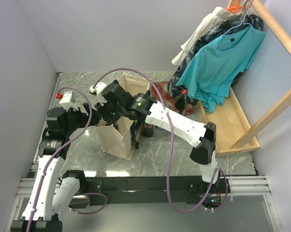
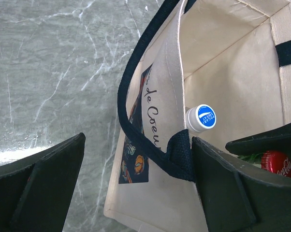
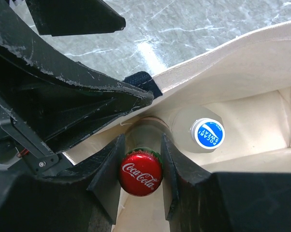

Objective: Take the beverage out of the canvas bag
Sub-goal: Take out the drink from the canvas bag.

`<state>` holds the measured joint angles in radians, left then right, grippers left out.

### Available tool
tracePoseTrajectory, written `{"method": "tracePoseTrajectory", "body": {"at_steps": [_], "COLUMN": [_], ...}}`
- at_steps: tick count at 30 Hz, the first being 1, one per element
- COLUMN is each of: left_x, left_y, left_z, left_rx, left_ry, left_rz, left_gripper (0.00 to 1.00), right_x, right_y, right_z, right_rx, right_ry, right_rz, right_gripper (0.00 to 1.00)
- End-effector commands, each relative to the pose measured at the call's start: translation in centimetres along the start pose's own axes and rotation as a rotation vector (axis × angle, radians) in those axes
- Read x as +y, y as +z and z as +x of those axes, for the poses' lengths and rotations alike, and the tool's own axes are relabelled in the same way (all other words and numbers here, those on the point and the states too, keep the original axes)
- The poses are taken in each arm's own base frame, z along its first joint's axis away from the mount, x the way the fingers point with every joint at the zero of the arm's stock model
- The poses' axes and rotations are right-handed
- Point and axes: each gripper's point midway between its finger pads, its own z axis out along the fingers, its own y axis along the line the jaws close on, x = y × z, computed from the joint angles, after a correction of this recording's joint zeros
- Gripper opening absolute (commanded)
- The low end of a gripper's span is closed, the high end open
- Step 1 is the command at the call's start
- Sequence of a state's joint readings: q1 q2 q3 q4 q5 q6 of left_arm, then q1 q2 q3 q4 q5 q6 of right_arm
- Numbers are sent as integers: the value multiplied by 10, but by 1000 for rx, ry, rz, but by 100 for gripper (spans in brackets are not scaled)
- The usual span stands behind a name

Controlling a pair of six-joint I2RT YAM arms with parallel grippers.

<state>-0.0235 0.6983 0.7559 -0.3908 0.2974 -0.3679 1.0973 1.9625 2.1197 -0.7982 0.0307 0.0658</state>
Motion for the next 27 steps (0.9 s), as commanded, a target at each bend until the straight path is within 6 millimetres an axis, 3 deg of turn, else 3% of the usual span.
{"method": "tracePoseTrajectory", "body": {"at_steps": [1, 20, 27], "left_x": [0, 1, 1], "left_y": [0, 0, 1], "left_z": [-4, -4, -5], "left_rx": [-11, -11, -12], "left_ry": [14, 14, 14], "left_rz": [-5, -8, -8], "left_gripper": [96, 96, 96], "right_x": [-1, -22, -27], "right_y": [-47, -93, -111], "right_z": [-45, -103, -113], "right_rx": [-157, -408, -492], "right_ry": [6, 21, 24], "right_rz": [5, 113, 139], "right_gripper": [0, 0, 0]}}
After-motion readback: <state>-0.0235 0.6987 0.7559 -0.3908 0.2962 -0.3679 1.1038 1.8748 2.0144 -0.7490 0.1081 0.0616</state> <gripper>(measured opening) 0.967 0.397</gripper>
